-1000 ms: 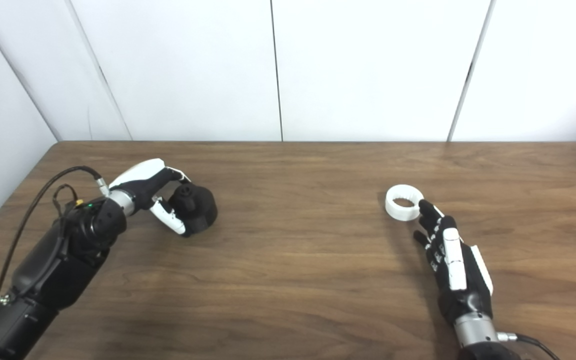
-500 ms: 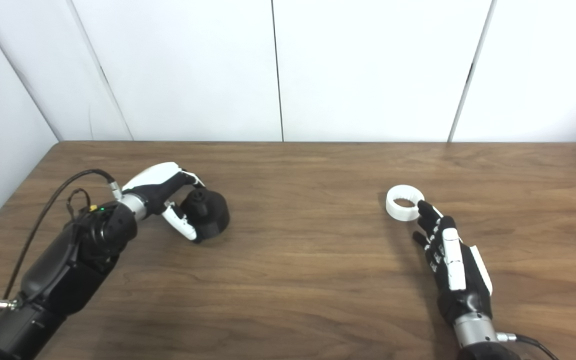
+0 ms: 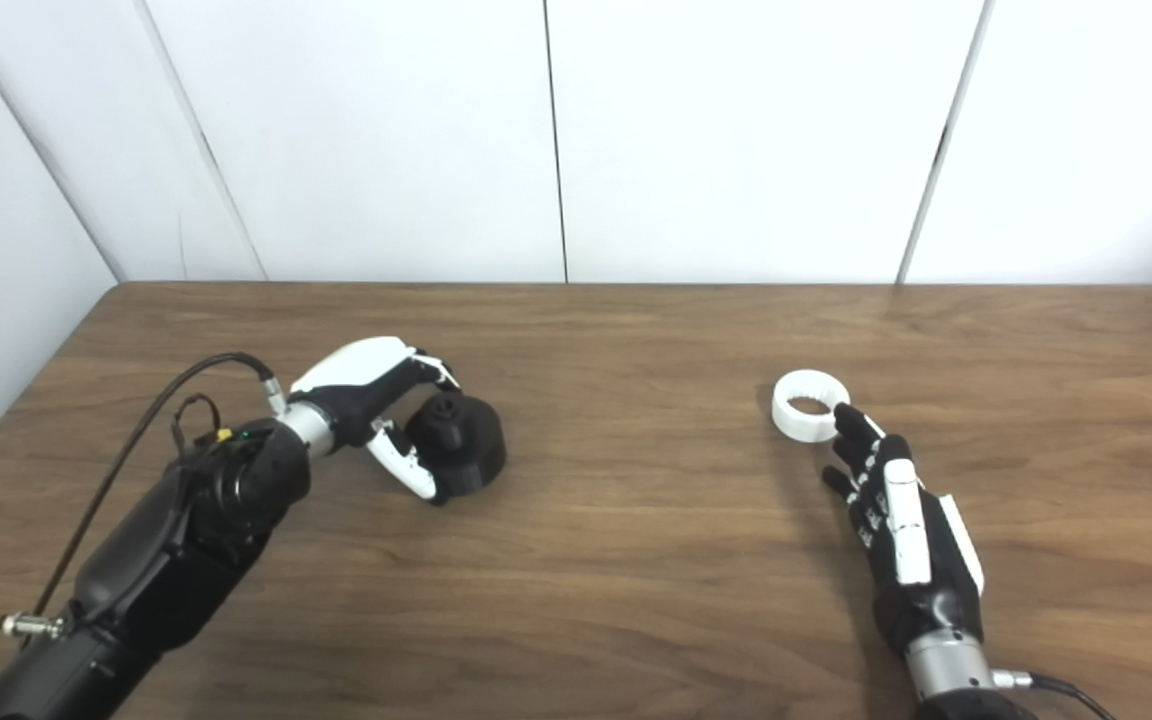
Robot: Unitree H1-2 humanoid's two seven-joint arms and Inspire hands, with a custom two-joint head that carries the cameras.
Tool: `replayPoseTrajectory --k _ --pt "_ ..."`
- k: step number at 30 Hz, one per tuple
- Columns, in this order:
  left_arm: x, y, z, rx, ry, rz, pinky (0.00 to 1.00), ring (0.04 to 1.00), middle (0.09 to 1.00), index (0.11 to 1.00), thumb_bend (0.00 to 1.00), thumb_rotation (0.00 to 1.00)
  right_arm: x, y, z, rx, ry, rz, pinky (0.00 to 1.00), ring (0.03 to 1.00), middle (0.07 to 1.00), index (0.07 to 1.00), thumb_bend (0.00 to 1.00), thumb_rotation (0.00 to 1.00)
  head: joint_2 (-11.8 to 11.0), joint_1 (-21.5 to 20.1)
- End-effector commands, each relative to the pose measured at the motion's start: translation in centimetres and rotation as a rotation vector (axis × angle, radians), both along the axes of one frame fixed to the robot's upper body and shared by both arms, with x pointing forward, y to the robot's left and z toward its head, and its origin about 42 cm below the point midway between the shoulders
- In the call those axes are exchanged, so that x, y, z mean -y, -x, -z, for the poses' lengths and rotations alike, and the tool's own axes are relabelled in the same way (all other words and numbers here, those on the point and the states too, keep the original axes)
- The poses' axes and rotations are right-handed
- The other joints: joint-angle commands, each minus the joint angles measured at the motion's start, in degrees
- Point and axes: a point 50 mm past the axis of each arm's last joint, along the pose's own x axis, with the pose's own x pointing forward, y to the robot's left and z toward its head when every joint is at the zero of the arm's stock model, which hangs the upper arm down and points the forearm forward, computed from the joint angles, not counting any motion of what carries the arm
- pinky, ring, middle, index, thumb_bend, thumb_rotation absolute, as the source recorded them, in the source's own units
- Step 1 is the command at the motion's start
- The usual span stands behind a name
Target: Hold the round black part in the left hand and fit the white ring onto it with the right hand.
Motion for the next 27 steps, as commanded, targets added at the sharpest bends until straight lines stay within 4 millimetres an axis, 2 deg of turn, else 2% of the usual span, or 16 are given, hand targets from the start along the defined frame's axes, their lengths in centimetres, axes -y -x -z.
replayPoseTrajectory --k 1,4,18,27 --pt "0.6 0.5 0.1 -0.008 -0.017 0.039 0.90 0.999 0.918 0.652 0.88 0.15 -0.3 -0.4 -1.6 0.066 0.004 0.000 0.90 0.947 0.927 0.878 0.52 1.00 0.11 0.08" --pt "1.3 0.9 0.4 -0.015 -0.032 0.070 0.90 1.000 0.921 0.659 0.88 0.17 -0.3 -0.3 -1.6 0.066 0.005 -0.001 0.91 0.949 0.929 0.881 0.52 1.00 0.26 0.06" --pt "3.6 2.6 0.7 -0.042 -0.023 0.182 0.91 1.000 0.934 0.667 0.86 0.17 -0.7 -0.4 -1.6 0.066 -0.006 0.009 0.91 0.949 0.926 0.874 0.50 1.00 0.70 0.05" --pt "5.9 4.5 0.8 -0.049 -0.032 0.289 0.91 1.000 0.935 0.669 0.86 0.19 -1.1 -0.5 -1.6 0.067 0.003 0.021 0.88 0.940 0.921 0.868 0.52 1.00 0.79 -0.35"
